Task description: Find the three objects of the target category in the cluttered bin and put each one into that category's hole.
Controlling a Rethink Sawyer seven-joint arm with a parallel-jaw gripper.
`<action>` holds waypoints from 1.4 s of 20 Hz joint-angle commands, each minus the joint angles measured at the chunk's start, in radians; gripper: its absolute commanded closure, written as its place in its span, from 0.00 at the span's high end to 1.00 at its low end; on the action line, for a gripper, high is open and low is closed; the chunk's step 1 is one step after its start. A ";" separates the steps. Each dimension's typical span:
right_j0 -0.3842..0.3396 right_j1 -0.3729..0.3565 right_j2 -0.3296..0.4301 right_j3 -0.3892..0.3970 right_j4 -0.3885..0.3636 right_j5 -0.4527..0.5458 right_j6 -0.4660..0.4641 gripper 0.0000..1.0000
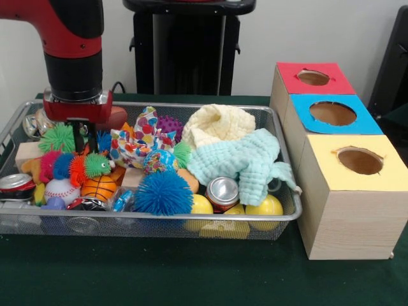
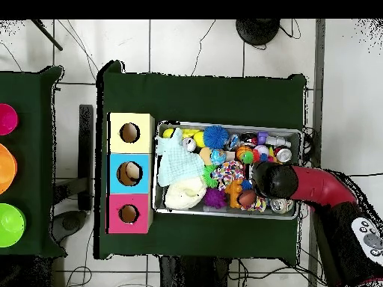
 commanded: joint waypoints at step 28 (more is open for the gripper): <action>0.057 -0.322 0.094 0.112 0.115 0.354 -0.119 0.00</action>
